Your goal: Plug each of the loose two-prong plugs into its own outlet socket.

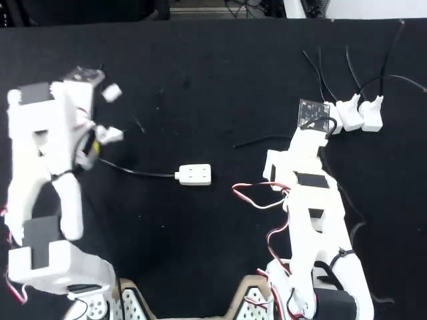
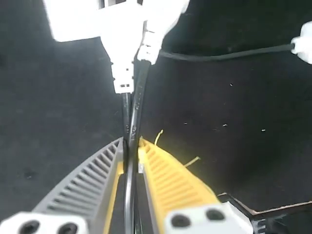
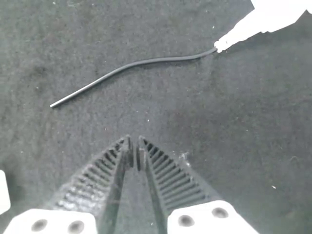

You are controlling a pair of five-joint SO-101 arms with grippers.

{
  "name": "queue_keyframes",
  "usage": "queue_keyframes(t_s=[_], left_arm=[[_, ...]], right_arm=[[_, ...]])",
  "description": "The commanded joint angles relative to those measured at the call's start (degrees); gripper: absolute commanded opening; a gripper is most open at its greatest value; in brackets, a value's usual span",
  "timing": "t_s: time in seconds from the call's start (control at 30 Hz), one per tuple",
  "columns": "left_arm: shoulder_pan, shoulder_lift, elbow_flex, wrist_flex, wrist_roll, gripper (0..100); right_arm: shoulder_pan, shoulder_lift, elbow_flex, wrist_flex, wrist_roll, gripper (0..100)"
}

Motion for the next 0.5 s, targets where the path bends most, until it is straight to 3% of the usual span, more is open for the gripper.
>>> queue_keyframes(t_s=[0.0, 0.2, 0.3, 0.47], left_arm=[[2.95, -5.36, 11.03, -8.35, -0.35, 3], [4.70, -9.85, 26.59, -21.98, -0.70, 3], [4.62, -9.93, 27.47, -23.12, -0.97, 4], [4.70, -8.53, 25.98, -20.31, -2.81, 23]], right_arm=[[-0.97, -1.89, -4.18, -1.32, -0.18, 1.5], [-0.97, -1.89, -4.18, -1.32, -0.18, 1.5], [-0.97, -1.89, -4.18, -1.32, -0.18, 1.5], [-0.97, -1.89, -4.18, -1.32, -0.18, 1.5]])
